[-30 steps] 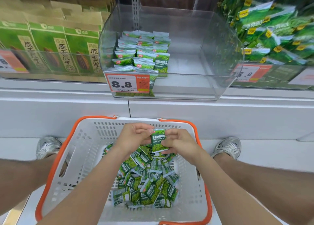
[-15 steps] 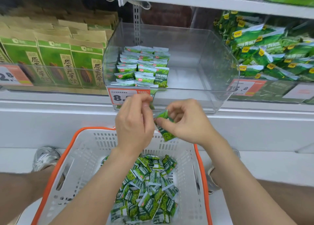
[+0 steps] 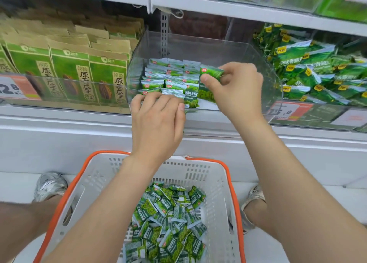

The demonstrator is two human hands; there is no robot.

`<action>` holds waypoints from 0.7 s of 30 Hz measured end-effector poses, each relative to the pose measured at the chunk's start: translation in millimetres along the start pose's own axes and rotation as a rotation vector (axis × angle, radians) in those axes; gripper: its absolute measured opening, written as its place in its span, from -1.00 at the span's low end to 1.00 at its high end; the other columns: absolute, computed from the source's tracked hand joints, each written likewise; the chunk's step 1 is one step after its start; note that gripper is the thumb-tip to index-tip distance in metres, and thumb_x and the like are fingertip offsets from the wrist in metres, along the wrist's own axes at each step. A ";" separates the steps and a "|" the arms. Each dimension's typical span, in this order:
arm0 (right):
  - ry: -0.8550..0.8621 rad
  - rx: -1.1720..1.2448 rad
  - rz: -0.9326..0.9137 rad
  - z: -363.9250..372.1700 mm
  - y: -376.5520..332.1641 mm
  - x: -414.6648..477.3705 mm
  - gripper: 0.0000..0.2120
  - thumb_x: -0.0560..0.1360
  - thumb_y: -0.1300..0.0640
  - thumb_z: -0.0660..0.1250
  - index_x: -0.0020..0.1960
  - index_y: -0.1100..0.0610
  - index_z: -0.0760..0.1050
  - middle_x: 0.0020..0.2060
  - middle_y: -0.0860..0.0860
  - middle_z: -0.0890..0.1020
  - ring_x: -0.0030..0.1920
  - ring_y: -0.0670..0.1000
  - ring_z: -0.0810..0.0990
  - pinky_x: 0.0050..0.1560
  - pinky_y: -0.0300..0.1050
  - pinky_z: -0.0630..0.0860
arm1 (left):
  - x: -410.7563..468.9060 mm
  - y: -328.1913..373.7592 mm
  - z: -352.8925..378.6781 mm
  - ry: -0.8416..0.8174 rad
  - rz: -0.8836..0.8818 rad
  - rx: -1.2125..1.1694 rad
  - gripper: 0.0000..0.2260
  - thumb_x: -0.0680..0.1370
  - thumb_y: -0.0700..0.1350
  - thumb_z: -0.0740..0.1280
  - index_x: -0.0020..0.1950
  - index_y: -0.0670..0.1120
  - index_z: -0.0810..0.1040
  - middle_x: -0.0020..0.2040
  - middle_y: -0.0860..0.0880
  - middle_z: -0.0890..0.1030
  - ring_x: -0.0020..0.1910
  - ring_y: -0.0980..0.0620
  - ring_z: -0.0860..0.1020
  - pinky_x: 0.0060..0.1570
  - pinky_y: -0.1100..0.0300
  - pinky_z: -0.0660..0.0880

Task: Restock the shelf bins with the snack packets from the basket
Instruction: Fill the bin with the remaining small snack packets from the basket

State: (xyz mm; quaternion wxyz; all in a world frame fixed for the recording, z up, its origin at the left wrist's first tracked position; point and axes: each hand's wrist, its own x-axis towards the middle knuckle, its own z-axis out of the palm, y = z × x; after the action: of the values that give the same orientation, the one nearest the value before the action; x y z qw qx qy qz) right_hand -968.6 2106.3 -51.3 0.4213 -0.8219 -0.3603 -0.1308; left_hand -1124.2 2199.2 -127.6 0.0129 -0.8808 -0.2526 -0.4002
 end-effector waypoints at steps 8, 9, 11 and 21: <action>-0.583 -0.233 0.243 50.4 6.4 52.8 -0.54 0.41 -0.19 0.60 -0.17 0.16 0.49 -0.16 0.10 0.67 -0.04 0.13 0.68 0.05 0.12 0.64 | -0.9 -2.2 1.6 0.016 0.009 0.012 -0.64 0.75 0.03 0.05 0.06 0.04 0.64 0.02 0.12 0.67 0.08 -0.06 0.55 0.15 -0.06 0.30; -0.630 -0.216 0.265 53.7 7.5 54.8 -0.56 0.44 -0.16 0.58 -0.07 0.20 0.55 -0.12 0.12 0.66 0.01 0.18 0.71 0.09 0.15 0.66 | -1.1 -2.8 1.9 0.018 0.010 0.012 -0.64 0.75 0.03 0.05 0.06 0.05 0.64 0.02 0.12 0.67 0.07 -0.06 0.55 0.15 -0.05 0.30; -0.680 -0.093 0.339 56.2 7.8 56.9 -0.51 0.46 -0.05 0.59 0.19 0.29 0.60 -0.07 0.12 0.64 -0.02 0.20 0.74 0.06 0.13 0.69 | -1.7 -3.0 3.0 0.021 0.005 0.021 -0.63 0.75 0.04 0.04 0.05 0.05 0.64 -0.01 0.11 0.66 0.04 -0.06 0.54 0.15 -0.04 0.30; -0.570 -0.183 0.150 68.5 18.3 62.4 -0.63 0.36 -0.07 0.67 -0.12 0.14 0.59 -0.31 0.05 0.73 0.01 -0.06 0.69 -0.09 -0.16 0.66 | -1.9 -3.9 5.3 0.030 -0.004 0.016 -0.60 0.75 0.04 0.01 0.03 0.04 0.64 -0.03 0.11 0.65 0.01 -0.08 0.53 0.16 -0.05 0.30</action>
State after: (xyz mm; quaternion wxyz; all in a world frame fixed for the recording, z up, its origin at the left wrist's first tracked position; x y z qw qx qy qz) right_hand -917.8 2183.2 -71.7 0.2358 -0.8843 -0.3892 0.1046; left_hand -1123.3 2202.9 -133.2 0.0231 -0.8740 -0.2576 -0.4115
